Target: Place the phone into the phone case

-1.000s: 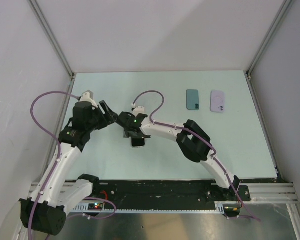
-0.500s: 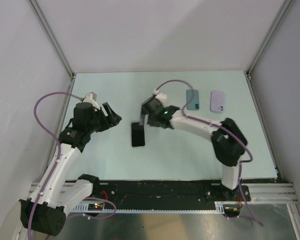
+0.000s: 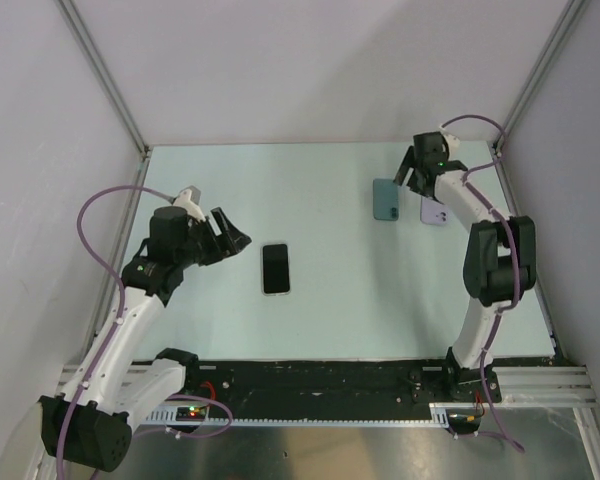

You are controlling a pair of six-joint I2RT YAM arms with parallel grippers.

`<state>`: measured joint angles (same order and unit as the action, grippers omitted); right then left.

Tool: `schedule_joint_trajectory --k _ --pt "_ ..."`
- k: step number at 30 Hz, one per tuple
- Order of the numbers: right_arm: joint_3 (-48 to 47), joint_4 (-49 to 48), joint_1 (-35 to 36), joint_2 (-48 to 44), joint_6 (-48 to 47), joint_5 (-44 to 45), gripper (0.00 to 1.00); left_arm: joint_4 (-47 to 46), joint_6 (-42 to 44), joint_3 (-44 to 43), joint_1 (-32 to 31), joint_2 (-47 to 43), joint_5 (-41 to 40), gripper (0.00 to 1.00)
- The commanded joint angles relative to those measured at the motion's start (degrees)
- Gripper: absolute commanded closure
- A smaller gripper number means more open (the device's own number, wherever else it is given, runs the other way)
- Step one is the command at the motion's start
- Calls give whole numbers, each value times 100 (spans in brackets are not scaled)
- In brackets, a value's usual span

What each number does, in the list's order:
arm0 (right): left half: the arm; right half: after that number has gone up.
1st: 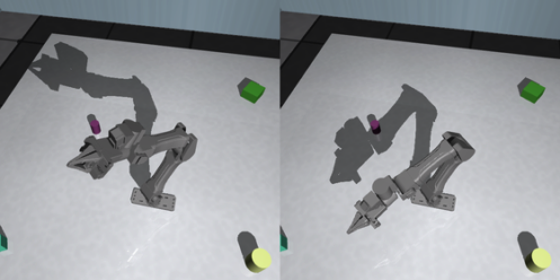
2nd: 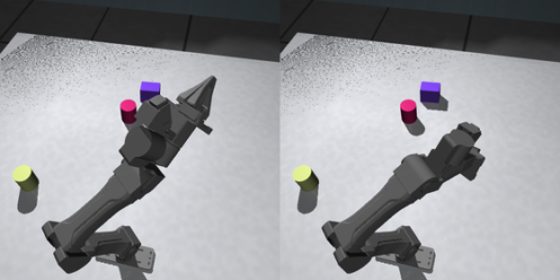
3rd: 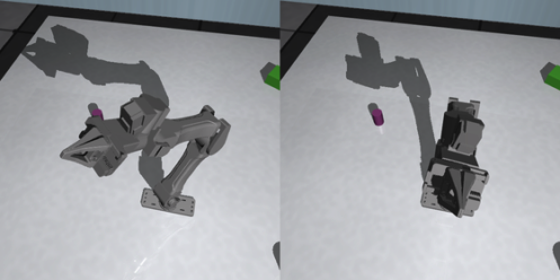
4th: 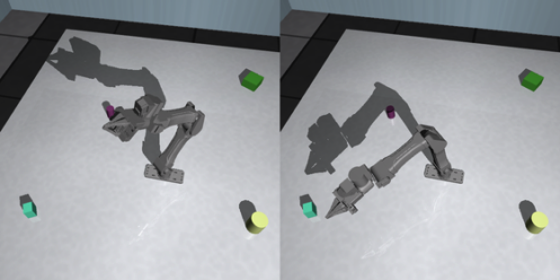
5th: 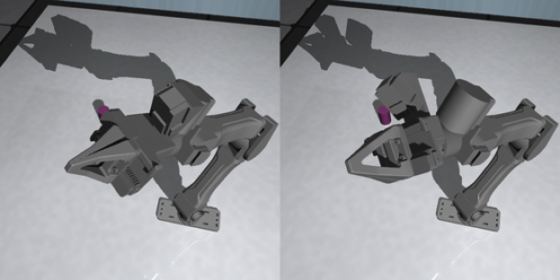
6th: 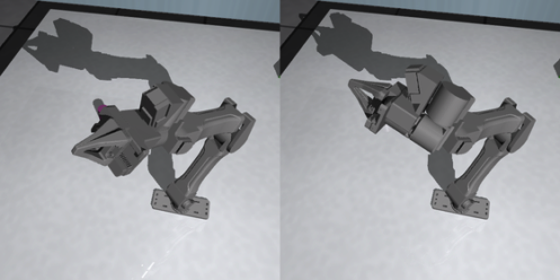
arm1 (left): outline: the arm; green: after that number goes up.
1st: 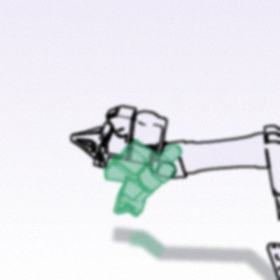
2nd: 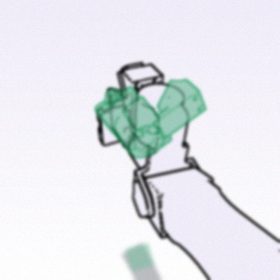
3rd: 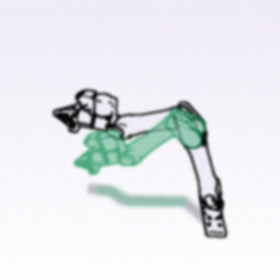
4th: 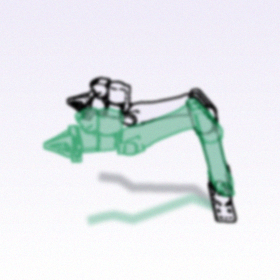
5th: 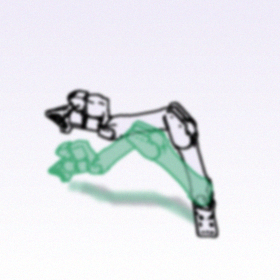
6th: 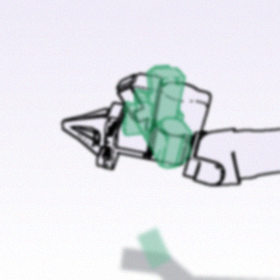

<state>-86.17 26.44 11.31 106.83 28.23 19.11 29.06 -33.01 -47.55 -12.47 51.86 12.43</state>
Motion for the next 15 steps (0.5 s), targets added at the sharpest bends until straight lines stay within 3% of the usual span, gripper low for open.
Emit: schedule_joint_trajectory --k 1,8,15 --pt "-649 200 -490 658 -656 -193 1 -173 36 12 -20 -22 240 22" --pt "-1384 803 -986 1642 -785 -474 1 -168 21 9 -26 10 300 22" --pt "-1332 832 -1259 1817 -933 -647 0 -165 38 -44 -23 97 334 22"
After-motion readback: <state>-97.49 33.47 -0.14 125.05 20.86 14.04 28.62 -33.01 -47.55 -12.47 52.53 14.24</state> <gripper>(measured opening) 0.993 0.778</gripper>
